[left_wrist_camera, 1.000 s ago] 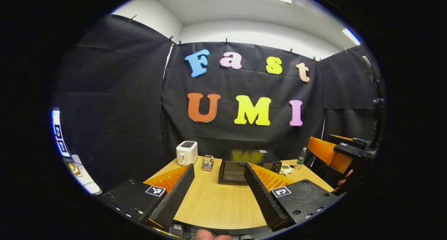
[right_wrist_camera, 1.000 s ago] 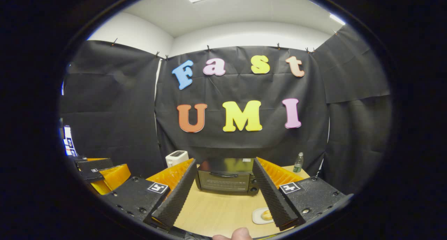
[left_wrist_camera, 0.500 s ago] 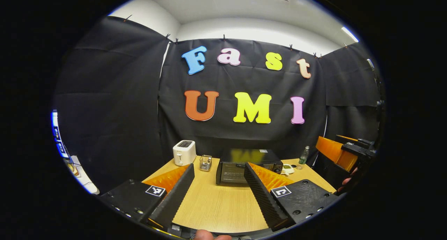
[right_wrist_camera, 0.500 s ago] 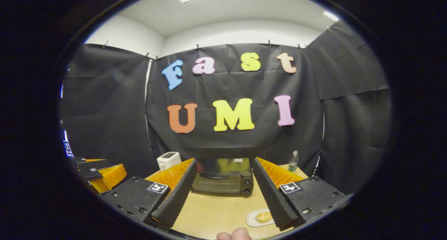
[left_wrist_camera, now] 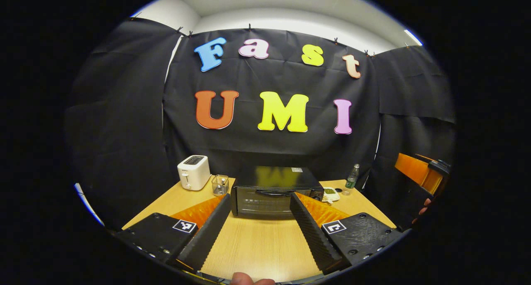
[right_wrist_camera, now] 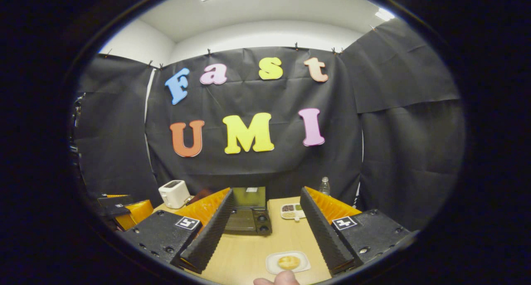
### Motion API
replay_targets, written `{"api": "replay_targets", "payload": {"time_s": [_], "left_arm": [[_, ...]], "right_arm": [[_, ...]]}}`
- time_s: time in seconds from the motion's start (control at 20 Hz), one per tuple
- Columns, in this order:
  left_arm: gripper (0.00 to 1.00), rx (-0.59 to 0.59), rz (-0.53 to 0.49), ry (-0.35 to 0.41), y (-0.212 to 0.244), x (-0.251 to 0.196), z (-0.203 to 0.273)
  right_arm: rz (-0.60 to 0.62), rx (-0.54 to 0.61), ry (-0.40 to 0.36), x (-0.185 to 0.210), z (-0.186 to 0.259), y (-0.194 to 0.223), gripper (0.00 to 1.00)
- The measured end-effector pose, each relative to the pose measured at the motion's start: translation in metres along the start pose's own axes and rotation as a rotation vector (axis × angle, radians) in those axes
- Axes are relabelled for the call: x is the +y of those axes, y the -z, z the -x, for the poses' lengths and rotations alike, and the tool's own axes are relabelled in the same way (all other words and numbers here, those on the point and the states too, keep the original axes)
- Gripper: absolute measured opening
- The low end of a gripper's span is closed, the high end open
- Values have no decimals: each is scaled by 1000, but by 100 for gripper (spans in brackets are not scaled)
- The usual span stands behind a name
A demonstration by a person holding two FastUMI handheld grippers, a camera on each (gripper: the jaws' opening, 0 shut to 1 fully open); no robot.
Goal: Open the electric oven with the left hand, put the food in, and close the electric oven.
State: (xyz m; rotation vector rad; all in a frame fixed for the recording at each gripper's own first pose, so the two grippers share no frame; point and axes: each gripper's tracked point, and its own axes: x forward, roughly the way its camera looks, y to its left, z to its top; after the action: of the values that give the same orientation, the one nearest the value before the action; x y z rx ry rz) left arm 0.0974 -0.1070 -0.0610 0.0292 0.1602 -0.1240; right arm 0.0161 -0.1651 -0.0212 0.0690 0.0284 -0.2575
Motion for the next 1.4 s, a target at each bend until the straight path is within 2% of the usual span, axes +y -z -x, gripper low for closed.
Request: {"api": "replay_targets", "payload": {"time_s": [0.3,0.6,1.1,1.4], "left_arm": [[94,48,-9,50,12,-29,-69],[94,69,-35,69,19,-43,-133],[95,117,-57,32,71,-31,-242],[95,186,-81,3,102,-26,-262]], "right_arm": [[-8,29,109,-62,-18,3,100],[-2,58,190,-104,-29,9,100],[32,135,200,-119,-54,28,100],[32,161,194,-118,-61,36,100]]}}
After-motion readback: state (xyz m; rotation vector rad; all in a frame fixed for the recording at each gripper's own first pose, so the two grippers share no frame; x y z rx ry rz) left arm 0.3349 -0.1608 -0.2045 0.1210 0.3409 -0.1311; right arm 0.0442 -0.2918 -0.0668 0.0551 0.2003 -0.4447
